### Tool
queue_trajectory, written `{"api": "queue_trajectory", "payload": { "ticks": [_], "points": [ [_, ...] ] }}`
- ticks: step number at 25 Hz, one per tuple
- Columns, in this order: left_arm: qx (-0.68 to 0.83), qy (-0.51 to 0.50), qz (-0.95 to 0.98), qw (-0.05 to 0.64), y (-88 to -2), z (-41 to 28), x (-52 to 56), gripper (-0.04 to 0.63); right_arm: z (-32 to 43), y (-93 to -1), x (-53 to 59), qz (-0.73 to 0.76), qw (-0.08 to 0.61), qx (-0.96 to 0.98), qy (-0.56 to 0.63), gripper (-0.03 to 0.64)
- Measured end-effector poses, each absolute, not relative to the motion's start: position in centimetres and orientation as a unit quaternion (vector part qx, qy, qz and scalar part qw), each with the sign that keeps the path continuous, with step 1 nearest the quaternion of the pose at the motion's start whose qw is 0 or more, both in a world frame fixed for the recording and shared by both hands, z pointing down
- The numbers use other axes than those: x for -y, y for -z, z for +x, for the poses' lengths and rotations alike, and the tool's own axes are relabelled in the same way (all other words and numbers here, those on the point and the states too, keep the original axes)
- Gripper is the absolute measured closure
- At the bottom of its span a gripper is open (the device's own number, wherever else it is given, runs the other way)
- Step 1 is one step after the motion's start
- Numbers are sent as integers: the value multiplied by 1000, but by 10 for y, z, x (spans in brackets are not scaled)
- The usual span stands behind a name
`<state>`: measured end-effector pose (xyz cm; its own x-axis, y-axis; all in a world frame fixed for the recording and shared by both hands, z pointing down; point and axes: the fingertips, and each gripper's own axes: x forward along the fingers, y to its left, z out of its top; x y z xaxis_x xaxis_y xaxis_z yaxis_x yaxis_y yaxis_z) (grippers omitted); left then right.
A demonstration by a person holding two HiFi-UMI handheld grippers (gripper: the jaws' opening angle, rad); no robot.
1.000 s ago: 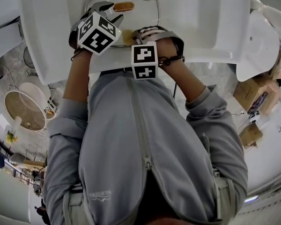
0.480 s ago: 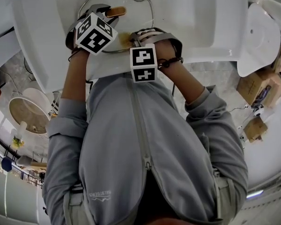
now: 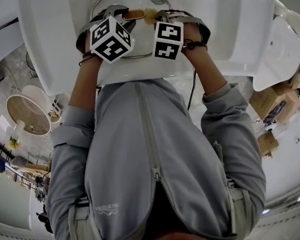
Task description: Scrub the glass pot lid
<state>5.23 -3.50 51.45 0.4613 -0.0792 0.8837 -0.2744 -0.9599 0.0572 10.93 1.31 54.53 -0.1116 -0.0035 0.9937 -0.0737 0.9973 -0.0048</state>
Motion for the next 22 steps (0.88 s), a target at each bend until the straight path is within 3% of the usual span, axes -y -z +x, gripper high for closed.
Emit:
{"api": "queue_trajectory", "payload": {
  "ticks": [22],
  "points": [
    [102,-507,849,105,-517,46,33,426,128,-584,67,65,682,727,-42,569]
  ]
}}
